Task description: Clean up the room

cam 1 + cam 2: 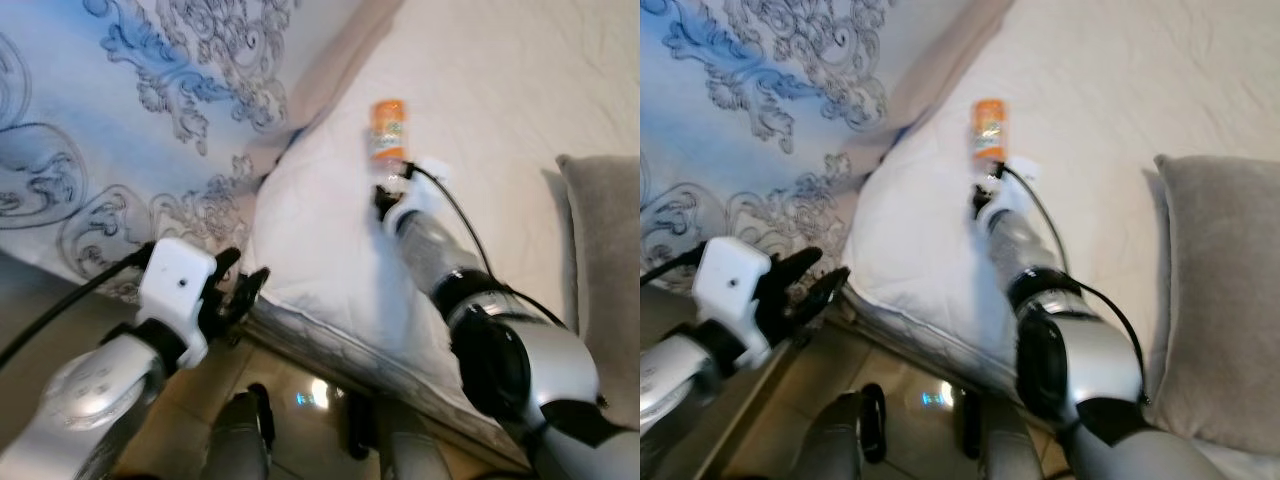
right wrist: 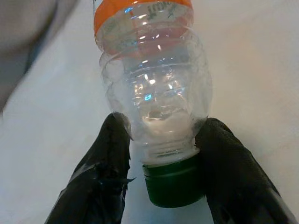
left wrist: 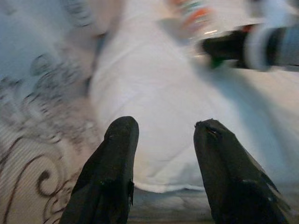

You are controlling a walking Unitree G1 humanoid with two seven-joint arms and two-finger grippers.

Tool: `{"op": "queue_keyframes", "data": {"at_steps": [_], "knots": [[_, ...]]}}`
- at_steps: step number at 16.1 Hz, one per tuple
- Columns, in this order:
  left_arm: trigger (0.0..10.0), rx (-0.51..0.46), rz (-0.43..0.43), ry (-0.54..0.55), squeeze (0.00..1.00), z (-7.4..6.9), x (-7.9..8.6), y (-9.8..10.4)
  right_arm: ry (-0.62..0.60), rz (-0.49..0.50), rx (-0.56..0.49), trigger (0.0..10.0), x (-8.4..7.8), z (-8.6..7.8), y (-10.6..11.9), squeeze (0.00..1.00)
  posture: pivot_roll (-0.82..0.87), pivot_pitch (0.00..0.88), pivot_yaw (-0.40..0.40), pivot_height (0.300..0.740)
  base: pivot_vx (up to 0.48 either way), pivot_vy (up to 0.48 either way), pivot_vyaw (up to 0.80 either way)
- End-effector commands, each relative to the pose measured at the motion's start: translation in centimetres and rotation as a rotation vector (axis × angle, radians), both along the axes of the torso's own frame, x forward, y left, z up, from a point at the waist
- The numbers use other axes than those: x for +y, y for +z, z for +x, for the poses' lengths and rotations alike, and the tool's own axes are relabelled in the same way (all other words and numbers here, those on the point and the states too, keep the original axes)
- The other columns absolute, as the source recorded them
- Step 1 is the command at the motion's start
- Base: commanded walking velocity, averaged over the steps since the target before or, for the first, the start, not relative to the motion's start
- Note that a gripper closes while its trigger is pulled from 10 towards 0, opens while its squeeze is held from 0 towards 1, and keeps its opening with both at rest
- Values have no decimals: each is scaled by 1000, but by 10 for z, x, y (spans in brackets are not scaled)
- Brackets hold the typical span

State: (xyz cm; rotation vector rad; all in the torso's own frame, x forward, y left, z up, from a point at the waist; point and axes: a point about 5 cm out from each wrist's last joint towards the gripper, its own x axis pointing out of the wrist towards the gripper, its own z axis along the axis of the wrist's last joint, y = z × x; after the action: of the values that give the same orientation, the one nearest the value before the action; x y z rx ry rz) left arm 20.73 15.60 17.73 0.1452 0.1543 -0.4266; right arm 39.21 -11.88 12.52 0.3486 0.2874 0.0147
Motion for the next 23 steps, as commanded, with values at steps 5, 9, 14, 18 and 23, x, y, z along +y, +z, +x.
{"op": "queue_keyframes", "data": {"at_steps": [5, 9, 14, 18, 23], "knots": [[10000, 44, -5, 50, 0, 19, -7, -25, -100, -48, -199, 0, -71, -47, 5, 0, -30, 82, 68, 740, 0, 0, 0], [10000, 69, -20, 107, 0, 19, -10, -40, 30, -104, -237, 10000, -84, -110, 13, 0, -77, 31, 76, 740, 0, 0, 0], [10000, 126, -30, 214, 0, 5, 0, -56, 200, -66, -101, 10000, -51, -168, -2, 0, -42, 0, 59, 740, 0, 0, 800], [10000, 117, -13, 312, 0, 8, 9, -55, 222, -76, -26, 10000, -50, -181, -12, 0, 6, 0, 34, 740, 0, 0, 800], [10000, 83, -62, 294, 0, 8, 9, -51, 268, -107, 30, 10000, -50, -193, -24, 0, -34, 0, 86, 740, 0, 0, 800]]}}
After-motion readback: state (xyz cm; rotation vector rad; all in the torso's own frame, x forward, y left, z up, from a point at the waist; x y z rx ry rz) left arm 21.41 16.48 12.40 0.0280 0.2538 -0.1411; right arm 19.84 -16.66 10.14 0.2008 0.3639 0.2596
